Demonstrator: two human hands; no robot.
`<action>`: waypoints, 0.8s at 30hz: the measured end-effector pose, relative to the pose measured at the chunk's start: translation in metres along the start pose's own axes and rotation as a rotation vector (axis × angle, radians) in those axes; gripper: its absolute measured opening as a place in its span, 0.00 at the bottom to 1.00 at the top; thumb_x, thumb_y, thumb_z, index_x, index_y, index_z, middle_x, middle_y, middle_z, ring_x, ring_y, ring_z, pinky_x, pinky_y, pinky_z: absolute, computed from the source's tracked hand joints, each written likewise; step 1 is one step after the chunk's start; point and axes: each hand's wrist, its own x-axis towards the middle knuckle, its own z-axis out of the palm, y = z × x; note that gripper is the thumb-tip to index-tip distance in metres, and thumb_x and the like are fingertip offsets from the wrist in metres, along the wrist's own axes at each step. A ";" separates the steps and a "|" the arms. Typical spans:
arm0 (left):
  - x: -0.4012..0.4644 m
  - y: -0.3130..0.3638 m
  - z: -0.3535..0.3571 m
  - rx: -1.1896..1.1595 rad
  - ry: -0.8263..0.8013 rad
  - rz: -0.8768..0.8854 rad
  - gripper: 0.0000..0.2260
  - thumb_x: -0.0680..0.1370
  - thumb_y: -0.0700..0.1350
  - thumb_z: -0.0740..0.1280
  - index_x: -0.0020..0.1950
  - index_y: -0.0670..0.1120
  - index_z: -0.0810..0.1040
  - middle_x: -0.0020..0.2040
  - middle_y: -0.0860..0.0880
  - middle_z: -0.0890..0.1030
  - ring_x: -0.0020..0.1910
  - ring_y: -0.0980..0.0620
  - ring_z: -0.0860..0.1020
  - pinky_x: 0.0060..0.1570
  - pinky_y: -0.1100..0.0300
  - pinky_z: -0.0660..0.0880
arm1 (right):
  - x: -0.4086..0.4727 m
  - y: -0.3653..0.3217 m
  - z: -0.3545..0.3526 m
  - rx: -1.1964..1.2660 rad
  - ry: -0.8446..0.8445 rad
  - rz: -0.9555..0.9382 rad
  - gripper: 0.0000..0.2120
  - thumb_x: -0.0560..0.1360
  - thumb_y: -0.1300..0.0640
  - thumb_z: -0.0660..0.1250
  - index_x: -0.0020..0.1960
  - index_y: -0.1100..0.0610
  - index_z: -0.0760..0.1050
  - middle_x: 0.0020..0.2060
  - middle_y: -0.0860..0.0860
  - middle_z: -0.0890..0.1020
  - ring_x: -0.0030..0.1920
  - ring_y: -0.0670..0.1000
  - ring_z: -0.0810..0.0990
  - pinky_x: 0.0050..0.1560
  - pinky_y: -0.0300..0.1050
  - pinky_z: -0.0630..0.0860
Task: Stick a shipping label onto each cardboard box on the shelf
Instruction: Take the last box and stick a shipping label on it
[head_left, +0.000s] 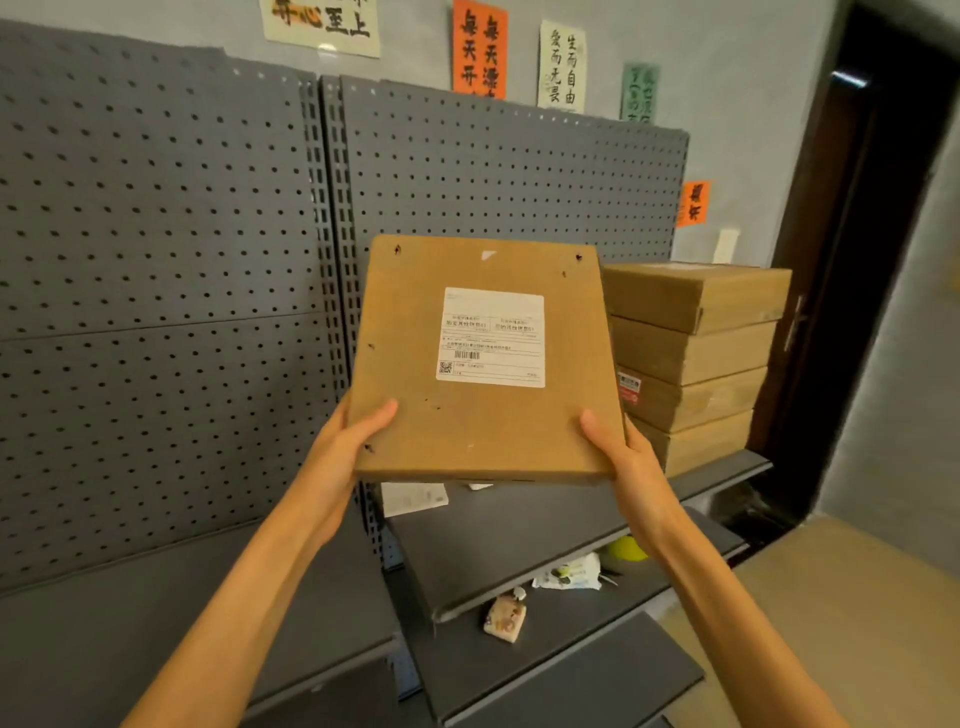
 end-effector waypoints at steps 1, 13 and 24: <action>0.000 -0.001 0.017 -0.009 -0.015 0.004 0.25 0.70 0.53 0.68 0.67 0.54 0.71 0.58 0.54 0.81 0.56 0.54 0.78 0.58 0.55 0.73 | -0.003 -0.002 -0.016 -0.003 0.014 -0.007 0.35 0.65 0.38 0.69 0.69 0.48 0.68 0.59 0.43 0.80 0.57 0.43 0.79 0.56 0.40 0.74; -0.019 -0.014 0.242 -0.063 -0.217 0.020 0.12 0.75 0.49 0.66 0.58 0.56 0.74 0.55 0.56 0.81 0.54 0.57 0.78 0.52 0.61 0.73 | -0.050 -0.057 -0.236 -0.101 0.177 -0.054 0.33 0.68 0.38 0.66 0.69 0.49 0.68 0.59 0.47 0.80 0.54 0.45 0.81 0.51 0.38 0.75; -0.007 -0.026 0.392 -0.158 -0.389 -0.026 0.20 0.73 0.50 0.68 0.64 0.53 0.73 0.55 0.53 0.83 0.54 0.53 0.81 0.48 0.59 0.75 | -0.063 -0.088 -0.370 -0.154 0.349 -0.088 0.31 0.70 0.39 0.68 0.70 0.49 0.67 0.57 0.45 0.80 0.55 0.47 0.80 0.55 0.42 0.75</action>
